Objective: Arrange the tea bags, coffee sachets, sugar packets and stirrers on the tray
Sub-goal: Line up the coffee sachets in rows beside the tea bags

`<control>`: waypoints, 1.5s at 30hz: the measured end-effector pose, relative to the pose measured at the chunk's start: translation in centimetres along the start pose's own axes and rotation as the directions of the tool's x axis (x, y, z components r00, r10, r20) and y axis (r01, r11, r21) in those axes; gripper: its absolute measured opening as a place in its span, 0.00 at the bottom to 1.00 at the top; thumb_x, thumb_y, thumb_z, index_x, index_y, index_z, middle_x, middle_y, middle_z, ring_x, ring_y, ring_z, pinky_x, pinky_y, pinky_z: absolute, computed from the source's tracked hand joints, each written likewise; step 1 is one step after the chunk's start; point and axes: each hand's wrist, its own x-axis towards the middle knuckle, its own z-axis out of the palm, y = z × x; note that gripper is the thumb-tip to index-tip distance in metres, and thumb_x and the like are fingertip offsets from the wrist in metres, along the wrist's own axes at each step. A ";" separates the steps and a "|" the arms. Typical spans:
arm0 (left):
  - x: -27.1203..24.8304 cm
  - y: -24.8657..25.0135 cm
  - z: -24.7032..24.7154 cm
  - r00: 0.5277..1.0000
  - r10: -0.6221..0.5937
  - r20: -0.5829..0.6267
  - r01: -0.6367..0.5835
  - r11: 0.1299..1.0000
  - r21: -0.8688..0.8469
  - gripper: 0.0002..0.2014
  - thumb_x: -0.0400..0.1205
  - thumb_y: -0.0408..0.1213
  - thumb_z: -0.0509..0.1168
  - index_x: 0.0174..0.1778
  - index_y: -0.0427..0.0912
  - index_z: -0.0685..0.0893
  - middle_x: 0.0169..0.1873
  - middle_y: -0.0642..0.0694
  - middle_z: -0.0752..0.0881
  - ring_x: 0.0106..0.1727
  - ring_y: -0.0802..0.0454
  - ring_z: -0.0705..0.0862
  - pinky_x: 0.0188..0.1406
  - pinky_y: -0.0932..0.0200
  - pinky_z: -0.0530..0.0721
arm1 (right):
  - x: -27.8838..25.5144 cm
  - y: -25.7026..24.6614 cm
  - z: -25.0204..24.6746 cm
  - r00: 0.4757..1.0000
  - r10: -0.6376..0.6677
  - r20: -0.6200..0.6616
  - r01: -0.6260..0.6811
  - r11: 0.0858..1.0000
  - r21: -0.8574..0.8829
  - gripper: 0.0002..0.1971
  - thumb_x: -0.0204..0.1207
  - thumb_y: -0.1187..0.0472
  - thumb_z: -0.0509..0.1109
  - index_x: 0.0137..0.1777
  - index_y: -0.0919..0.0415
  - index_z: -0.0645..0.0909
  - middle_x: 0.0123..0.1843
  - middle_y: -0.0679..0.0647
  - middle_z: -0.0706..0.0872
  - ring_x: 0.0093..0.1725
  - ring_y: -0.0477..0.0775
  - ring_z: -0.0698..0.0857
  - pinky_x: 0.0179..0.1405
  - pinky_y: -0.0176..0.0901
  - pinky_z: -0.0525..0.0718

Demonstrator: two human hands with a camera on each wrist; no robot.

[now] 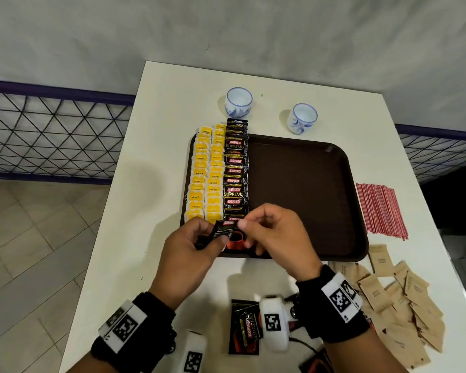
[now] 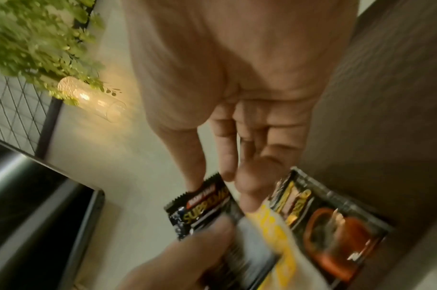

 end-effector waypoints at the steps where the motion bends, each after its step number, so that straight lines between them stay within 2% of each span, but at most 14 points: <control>1: 0.1 0.2 0.4 0.999 0.035 0.003 -0.035 0.999 0.028 0.06 0.78 0.37 0.78 0.43 0.49 0.86 0.38 0.49 0.91 0.40 0.47 0.90 0.41 0.42 0.90 | -0.4 -0.5 0.5 0.998 -0.009 0.056 0.007 0.999 0.046 0.07 0.74 0.61 0.80 0.46 0.62 0.86 0.36 0.54 0.89 0.33 0.52 0.88 0.27 0.45 0.84; 5: 0.2 1.4 1.9 0.981 0.172 0.085 -0.180 0.979 0.097 0.09 0.79 0.38 0.75 0.52 0.51 0.84 0.46 0.56 0.91 0.51 0.57 0.90 0.43 0.45 0.92 | -0.6 -0.6 1.2 0.999 -0.028 0.026 0.026 0.998 0.050 0.12 0.68 0.50 0.83 0.47 0.52 0.88 0.44 0.54 0.91 0.44 0.55 0.91 0.46 0.62 0.91; 8: 0.5 1.6 2.4 0.965 0.240 0.103 -0.256 0.949 0.184 0.10 0.77 0.39 0.74 0.49 0.51 0.80 0.44 0.54 0.87 0.47 0.53 0.88 0.40 0.43 0.89 | -0.7 -0.4 0.5 1.000 -0.020 0.020 0.019 0.997 0.070 0.18 0.62 0.45 0.83 0.50 0.50 0.89 0.47 0.54 0.92 0.51 0.59 0.92 0.53 0.68 0.89; 10: 0.8 1.6 2.5 0.958 0.263 0.116 -0.284 0.925 0.252 0.12 0.74 0.42 0.75 0.47 0.52 0.79 0.44 0.56 0.83 0.45 0.55 0.85 0.40 0.46 0.88 | -0.9 -0.2 0.2 0.999 -0.039 0.016 0.038 0.998 0.052 0.17 0.65 0.48 0.82 0.53 0.51 0.89 0.48 0.53 0.92 0.51 0.57 0.92 0.54 0.67 0.89; 14: 1.1 1.7 2.7 0.953 0.279 0.119 -0.303 0.903 0.303 0.17 0.71 0.47 0.81 0.48 0.51 0.82 0.48 0.59 0.77 0.49 0.64 0.81 0.40 0.72 0.79 | -0.6 0.2 -0.6 0.998 -0.046 -0.052 0.047 0.998 0.030 0.08 0.77 0.62 0.76 0.55 0.54 0.90 0.44 0.53 0.91 0.39 0.54 0.91 0.42 0.57 0.92; 20: 1.1 1.9 3.0 0.946 0.315 0.081 -0.325 0.909 0.261 0.17 0.71 0.41 0.83 0.53 0.50 0.86 0.53 0.62 0.78 0.56 0.68 0.81 0.49 0.80 0.76 | 0.3 0.3 -0.8 0.990 -0.109 -0.089 0.109 0.994 -0.004 0.11 0.77 0.67 0.75 0.50 0.48 0.90 0.36 0.45 0.86 0.38 0.46 0.87 0.44 0.51 0.90; 24: 1.3 2.0 3.5 0.934 0.355 0.028 -0.356 0.927 0.120 0.11 0.80 0.40 0.75 0.58 0.52 0.90 0.54 0.63 0.81 0.62 0.60 0.83 0.53 0.73 0.81 | 1.7 -0.1 -1.8 0.984 -0.098 -0.147 0.106 0.993 0.045 0.11 0.78 0.72 0.72 0.45 0.54 0.89 0.34 0.52 0.87 0.32 0.48 0.86 0.36 0.55 0.91; 28: 1.8 2.2 4.1 0.936 0.348 -0.050 -0.346 0.937 0.042 0.11 0.82 0.37 0.70 0.58 0.50 0.92 0.56 0.59 0.83 0.60 0.50 0.87 0.55 0.48 0.91 | 3.1 -0.6 -3.0 0.997 -0.047 -0.061 0.057 0.983 0.177 0.08 0.77 0.72 0.74 0.47 0.58 0.88 0.38 0.59 0.91 0.35 0.51 0.87 0.32 0.44 0.87; 32: 2.3 3.1 4.5 0.931 0.360 -0.060 -0.358 0.933 0.037 0.11 0.81 0.34 0.74 0.57 0.51 0.89 0.57 0.61 0.84 0.56 0.54 0.89 0.50 0.54 0.91 | 4.0 -0.6 -4.2 0.999 -0.039 0.014 0.036 0.984 0.175 0.09 0.75 0.75 0.75 0.44 0.59 0.88 0.38 0.60 0.91 0.36 0.54 0.88 0.34 0.46 0.87; 35: 2.0 2.6 3.8 0.940 0.341 -0.009 -0.338 0.935 0.106 0.12 0.79 0.36 0.76 0.57 0.53 0.86 0.56 0.61 0.84 0.55 0.59 0.88 0.47 0.68 0.86 | 6.7 -0.6 -6.5 0.988 -0.050 -0.144 0.071 0.987 0.145 0.12 0.73 0.75 0.77 0.39 0.56 0.86 0.35 0.57 0.89 0.32 0.51 0.86 0.27 0.40 0.86; 38: 0.7 1.0 2.1 0.921 0.345 0.181 -0.384 0.880 0.279 0.09 0.79 0.46 0.76 0.53 0.60 0.87 0.49 0.63 0.85 0.49 0.60 0.88 0.39 0.69 0.85 | 11.7 -0.8 -9.3 0.963 -0.025 -0.268 0.048 0.996 0.081 0.11 0.72 0.73 0.78 0.40 0.57 0.84 0.35 0.57 0.86 0.27 0.45 0.82 0.21 0.35 0.80; 42: -1.3 -0.7 0.6 0.908 0.084 0.411 -0.295 0.826 0.481 0.10 0.75 0.61 0.72 0.44 0.81 0.78 0.51 0.75 0.81 0.50 0.70 0.84 0.39 0.77 0.79 | 17.5 -1.1 -10.5 0.972 0.032 -0.231 -0.022 0.999 0.047 0.11 0.74 0.75 0.75 0.38 0.59 0.83 0.34 0.55 0.85 0.24 0.45 0.82 0.23 0.38 0.84; 44: -2.0 -1.1 0.5 0.877 -0.027 0.479 -0.267 0.803 0.533 0.09 0.71 0.71 0.66 0.45 0.83 0.76 0.52 0.80 0.76 0.56 0.77 0.79 0.46 0.80 0.77 | 19.3 -1.4 -10.2 0.977 0.052 -0.206 -0.042 0.998 0.050 0.12 0.75 0.76 0.74 0.38 0.59 0.82 0.33 0.55 0.84 0.25 0.49 0.81 0.26 0.41 0.86; 45: -2.2 -1.3 0.6 0.857 -0.028 0.515 -0.299 0.786 0.540 0.17 0.69 0.75 0.59 0.52 0.81 0.77 0.52 0.81 0.74 0.57 0.81 0.76 0.50 0.82 0.74 | 19.9 -1.6 -10.0 0.979 0.060 -0.194 -0.052 0.997 0.049 0.11 0.75 0.76 0.74 0.38 0.60 0.82 0.33 0.55 0.84 0.26 0.50 0.82 0.27 0.43 0.87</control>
